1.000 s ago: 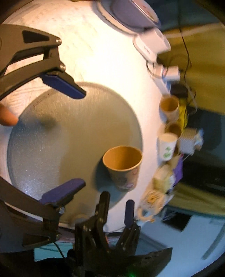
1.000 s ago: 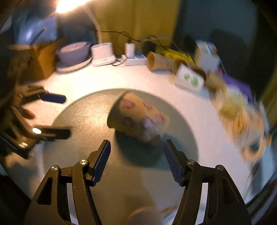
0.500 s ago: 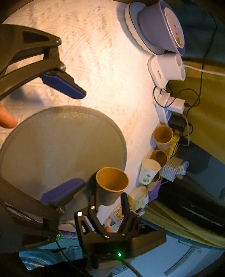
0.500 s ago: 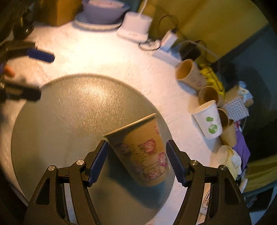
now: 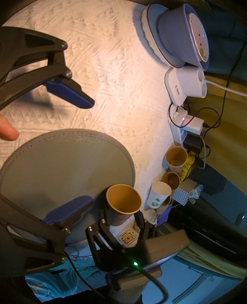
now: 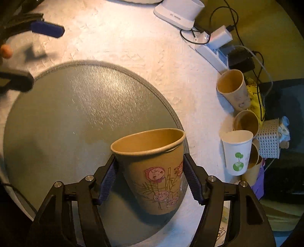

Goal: Flip cup upright
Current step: 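Lift the cup and rotate the right gripper to turn it rim-up, then lower the upright cup onto the grey mat and open the right gripper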

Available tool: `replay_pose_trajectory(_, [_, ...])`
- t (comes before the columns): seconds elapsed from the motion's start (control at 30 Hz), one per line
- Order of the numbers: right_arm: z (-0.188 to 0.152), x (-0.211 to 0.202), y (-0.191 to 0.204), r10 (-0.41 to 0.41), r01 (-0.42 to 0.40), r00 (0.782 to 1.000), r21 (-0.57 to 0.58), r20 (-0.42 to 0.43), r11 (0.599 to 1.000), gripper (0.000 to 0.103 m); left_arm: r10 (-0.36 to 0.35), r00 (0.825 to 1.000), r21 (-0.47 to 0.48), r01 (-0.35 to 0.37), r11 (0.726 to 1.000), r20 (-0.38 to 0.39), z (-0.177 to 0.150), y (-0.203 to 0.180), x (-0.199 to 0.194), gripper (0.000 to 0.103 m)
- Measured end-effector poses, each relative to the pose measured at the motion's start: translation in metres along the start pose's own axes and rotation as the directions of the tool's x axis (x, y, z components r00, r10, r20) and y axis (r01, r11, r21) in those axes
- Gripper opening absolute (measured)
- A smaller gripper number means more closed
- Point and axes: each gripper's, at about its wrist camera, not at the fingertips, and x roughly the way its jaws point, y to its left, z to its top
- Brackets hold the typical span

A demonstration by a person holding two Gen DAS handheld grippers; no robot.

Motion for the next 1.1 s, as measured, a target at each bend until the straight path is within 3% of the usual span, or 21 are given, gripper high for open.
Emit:
replay_pose_trajectory(0.17, [-0.002, -0.018, -0.007, 0.033, -0.049, 0.993, 0.138, 0.115, 0.989, 0.069, 0.014, 1.000, -0.013, -0.014, 1.000, 0.026, 0.000, 0.003, -0.008, 0.094])
replay_pose_trajectory(0.3, [-0.016, -0.033, -0.013, 0.038, -0.128, 0.960, 0.313, 0.277, 0.941, 0.069, 0.023, 0.999, -0.011, -0.022, 1.000, 0.044, 0.000, -0.001, -0.015, 0.094])
replay_pose_trajectory(0.37, [-0.028, -0.039, -0.014, 0.037, -0.193, 0.927, 0.391, 0.373, 0.900, 0.069, 0.026, 0.999, -0.006, -0.026, 1.000, 0.048, -0.001, -0.004, -0.018, 0.094])
replay_pose_trajectory(0.43, [-0.042, -0.043, -0.013, 0.017, -0.266, 0.878, 0.457, 0.478, 0.849, 0.069, 0.034, 0.998, 0.003, -0.034, 0.999, 0.049, -0.002, -0.009, -0.020, 0.094])
replay_pose_trajectory(0.57, [-0.069, -0.041, -0.009, -0.040, -0.377, 0.799, 0.553, 0.599, 0.743, 0.069, 0.047, 0.998, 0.012, -0.047, 0.999, 0.047, -0.004, -0.017, -0.023, 0.094])
replay_pose_trajectory(0.6, [-0.072, -0.038, -0.009, -0.051, -0.392, 0.790, 0.569, 0.610, 0.723, 0.069, 0.051, 0.998, 0.016, -0.052, 0.999, 0.049, -0.004, -0.020, -0.024, 0.094])
replay_pose_trajectory(0.7, [-0.086, -0.028, -0.009, -0.081, -0.426, 0.776, 0.614, 0.626, 0.665, 0.069, 0.057, 0.997, 0.028, -0.059, 0.998, 0.051, -0.004, -0.028, -0.024, 0.094])
replay_pose_trajectory(0.9, [-0.109, -0.028, -0.005, -0.122, -0.450, 0.752, 0.639, 0.648, 0.624, 0.070, 0.054, 0.997, 0.052, -0.057, 0.997, 0.049, -0.004, -0.044, -0.019, 0.094])
replay_pose_trajectory(1.1, [-0.119, -0.030, 0.004, -0.145, -0.412, 0.775, 0.666, 0.615, 0.622, 0.074, 0.062, 0.997, 0.084, -0.066, 0.994, 0.046, -0.008, -0.056, -0.018, 0.094])
